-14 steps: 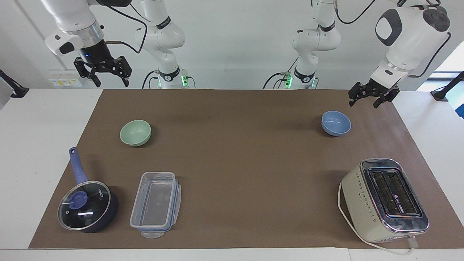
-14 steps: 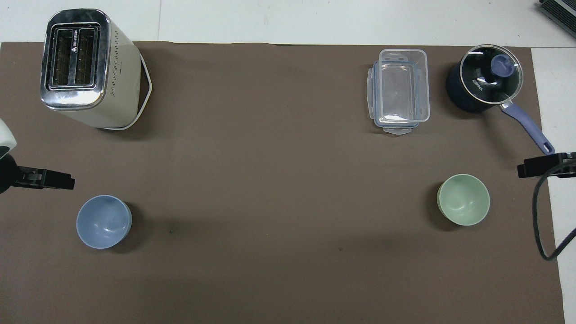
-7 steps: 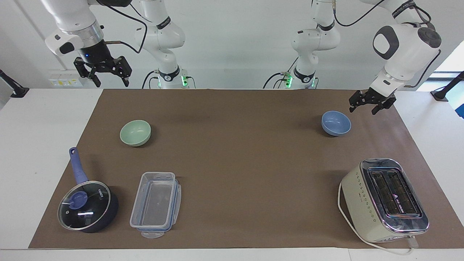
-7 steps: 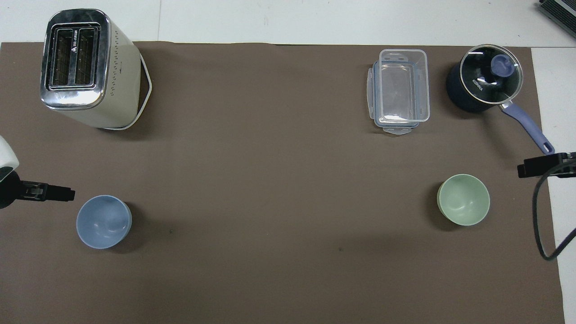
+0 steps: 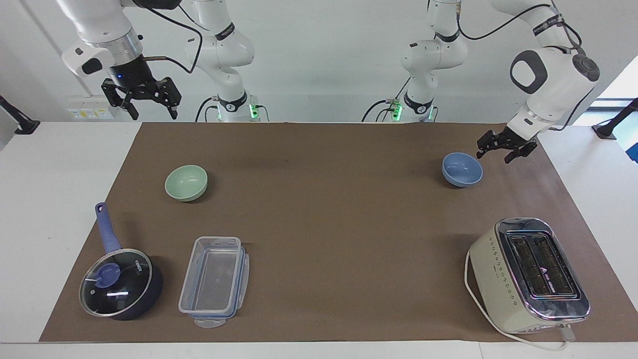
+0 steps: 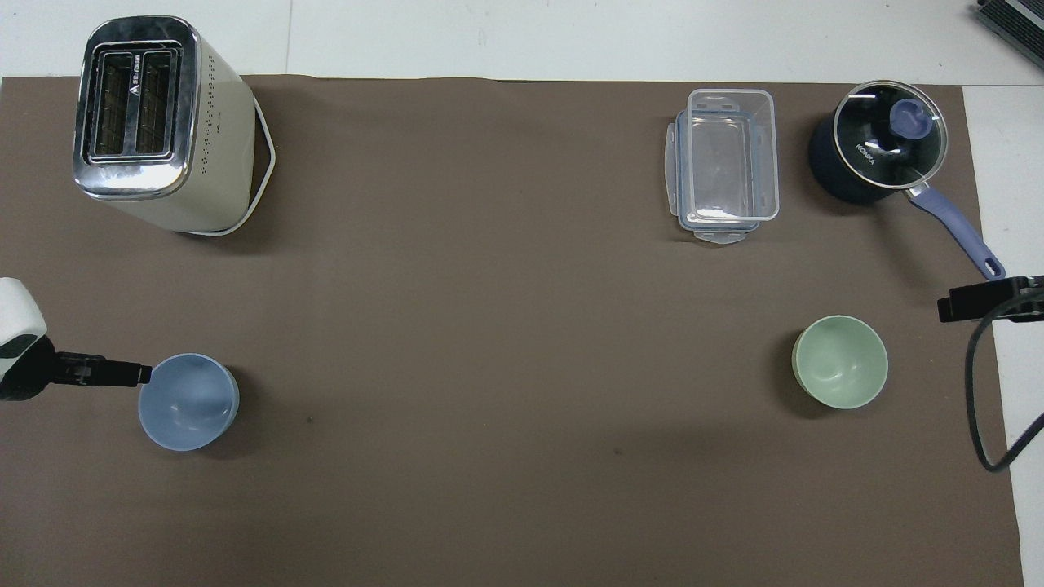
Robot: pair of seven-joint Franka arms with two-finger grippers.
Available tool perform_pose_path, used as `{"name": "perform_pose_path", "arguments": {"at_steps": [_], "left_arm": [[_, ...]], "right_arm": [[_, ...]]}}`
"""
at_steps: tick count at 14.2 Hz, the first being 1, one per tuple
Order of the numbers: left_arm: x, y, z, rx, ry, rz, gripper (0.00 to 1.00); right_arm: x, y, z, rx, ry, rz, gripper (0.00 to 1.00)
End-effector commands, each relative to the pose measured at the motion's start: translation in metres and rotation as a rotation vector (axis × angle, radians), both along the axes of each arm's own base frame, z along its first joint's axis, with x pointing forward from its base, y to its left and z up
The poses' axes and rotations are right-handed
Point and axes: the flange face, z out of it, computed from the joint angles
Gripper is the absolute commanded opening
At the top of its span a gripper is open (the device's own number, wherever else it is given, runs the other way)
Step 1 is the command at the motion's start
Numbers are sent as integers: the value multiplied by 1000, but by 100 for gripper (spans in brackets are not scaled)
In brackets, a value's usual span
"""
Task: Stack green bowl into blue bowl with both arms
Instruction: 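Reach the left gripper to the rim of the blue bowl and grasp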
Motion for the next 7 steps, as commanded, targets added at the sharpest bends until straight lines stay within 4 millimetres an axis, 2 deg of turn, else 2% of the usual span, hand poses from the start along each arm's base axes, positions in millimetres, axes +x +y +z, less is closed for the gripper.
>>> {"name": "perform_pose_path", "arguments": {"at_steps": [1,4,6,7], "left_arm": [[-13,15,-29,-37,-17,-12,100],[-10,16,-48,-60,2,4,99],[-9,20,-59,-59,10,-4,90],[-12,29,-62,-61,12,2,86]], "right_arm": [[2,-1,2,14,-4,10,100],[2,-1,2,14,-4,10,100],[2,-1,2,14,-4,10,100],[2,-1,2,16,-4,10,100]]}}
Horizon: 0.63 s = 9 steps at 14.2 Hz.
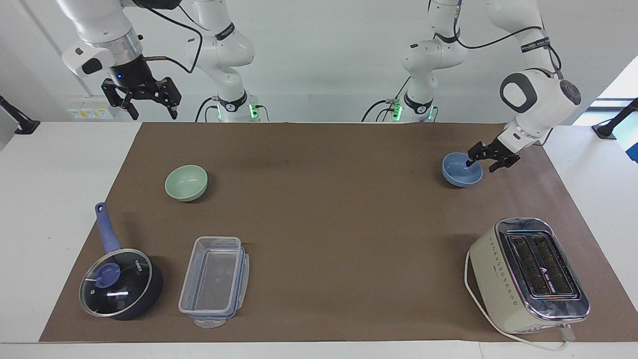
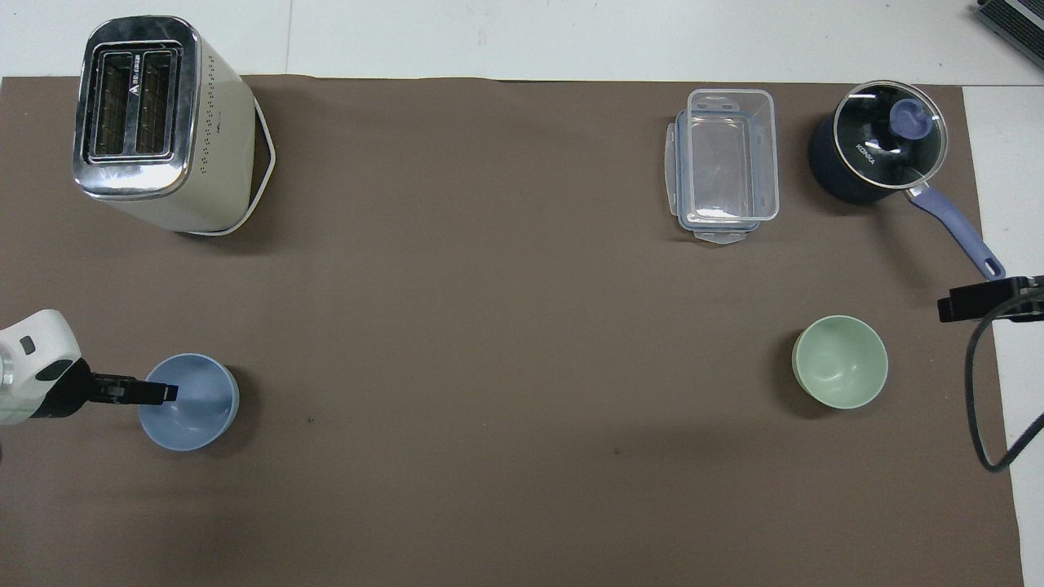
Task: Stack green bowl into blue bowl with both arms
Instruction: 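Reach the left gripper to the rim of the blue bowl and grasp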
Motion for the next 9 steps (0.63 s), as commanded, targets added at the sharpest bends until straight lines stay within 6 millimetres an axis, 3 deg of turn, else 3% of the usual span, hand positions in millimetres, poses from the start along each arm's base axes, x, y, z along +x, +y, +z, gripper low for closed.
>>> {"name": "perform_pose_path", "arguments": {"at_steps": [1,5,9], "left_arm": [[-6,21,-12,-22,-16,13,80],[-7,23,-24,-47,-17,25,68],[-10,21,-26,-60,-18,37,29]], "right_arm": [[2,-1,2,14,-4,10,100],[2,-1,2,16,-4,10,100],[2,-1,2,16,-4,10,100]]}}
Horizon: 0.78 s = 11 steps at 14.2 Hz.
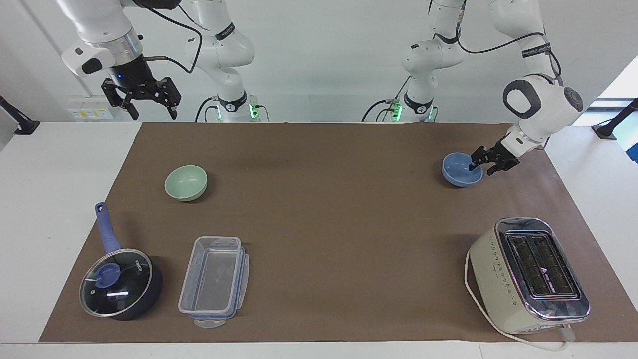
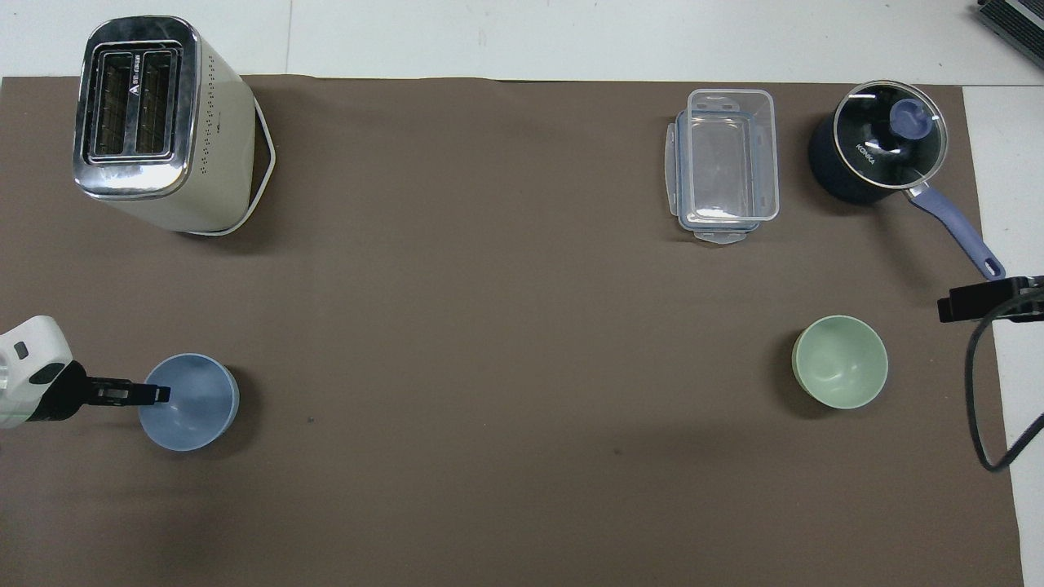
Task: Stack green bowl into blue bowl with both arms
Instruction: 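Reach the left gripper to the rim of the blue bowl and grasp, then drag the blue bowl with the left gripper toward the table center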
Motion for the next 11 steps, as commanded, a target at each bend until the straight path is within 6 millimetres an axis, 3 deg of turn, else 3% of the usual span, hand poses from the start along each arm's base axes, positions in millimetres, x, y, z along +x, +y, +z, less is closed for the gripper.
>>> {"name": "perform_pose_path", "arguments": {"at_steps": [1,2,3,7,11], "left_arm": [[-7,0,-3,-12,-22,3,17],[-7,0,-3,-14,-19,0,5],[-7,-1,-3,-15,-18,-1,0],[-8,-2,0,-19,-18,-13,0],[-15,-6,30,-25,-54,-30,0]], "right_arm": [[2,-1,2,14,-4,10,100],[2,-1,2,14,-4,10,100],[2,-1,2,14,-4,10,100],[2,-1,2,14,-4,10,100],[2,-1,2,14,-4,10,100]]}}
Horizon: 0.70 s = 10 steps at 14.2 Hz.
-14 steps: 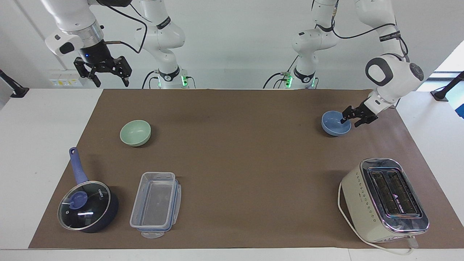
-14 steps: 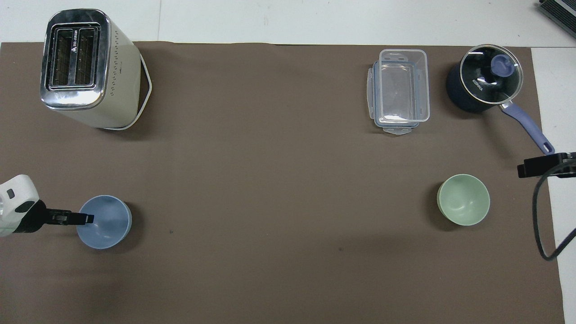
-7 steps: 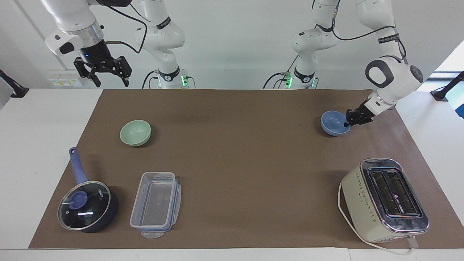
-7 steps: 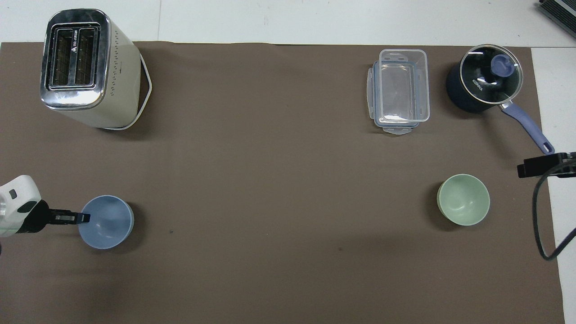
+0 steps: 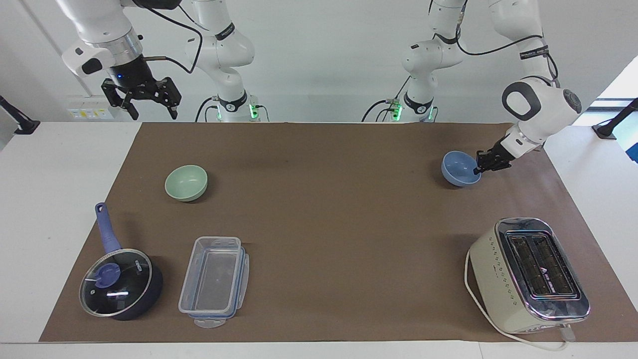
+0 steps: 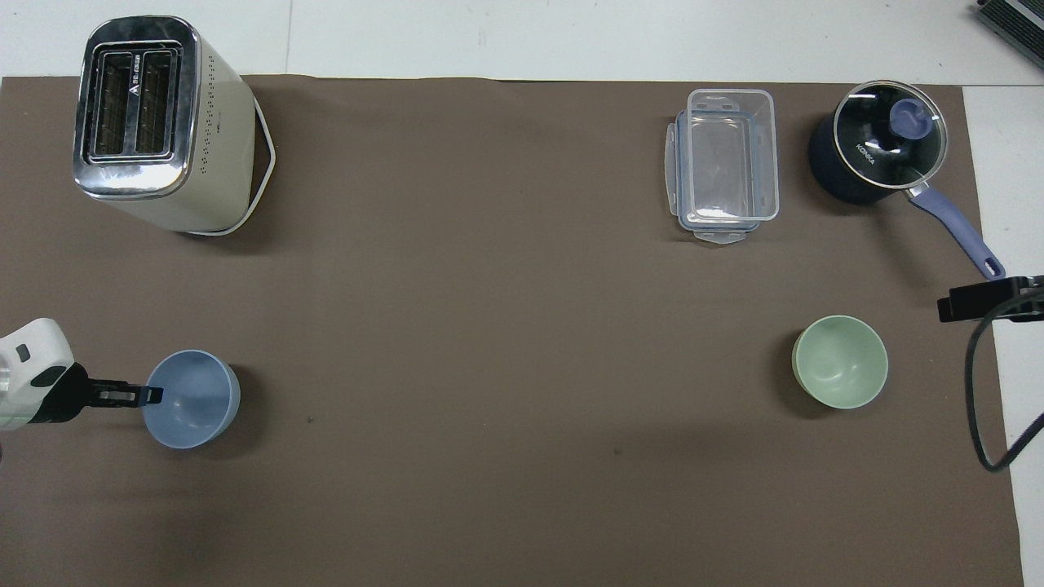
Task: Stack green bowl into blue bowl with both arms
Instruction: 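Drag the blue bowl with the left gripper toward the table center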
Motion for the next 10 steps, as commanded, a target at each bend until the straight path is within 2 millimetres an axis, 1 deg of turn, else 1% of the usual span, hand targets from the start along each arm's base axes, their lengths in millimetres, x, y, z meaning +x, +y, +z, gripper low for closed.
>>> {"name": "perform_pose_path", "arguments": {"at_steps": [1,4,5,6,7,10], "left_arm": [[-14,-8,30,-23,-48,-22,0],[-18,-22,52,-13,-86,-40,0],[-17,-34,57,-13,-89,-62,0],[-16,-44,57,-12,-85,-70,0],[-13,-59,58,-9,-81,-68,0],[-2,-115,57,4,-79,-58,0]], "right_arm": [[2,-1,2,14,-4,10,100],[2,-1,2,14,-4,10,100],[2,-1,2,14,-4,10,100],[2,-1,2,16,-4,10,100],[2,-1,2,14,-4,10,100],[2,-1,2,14,-4,10,100]]}}
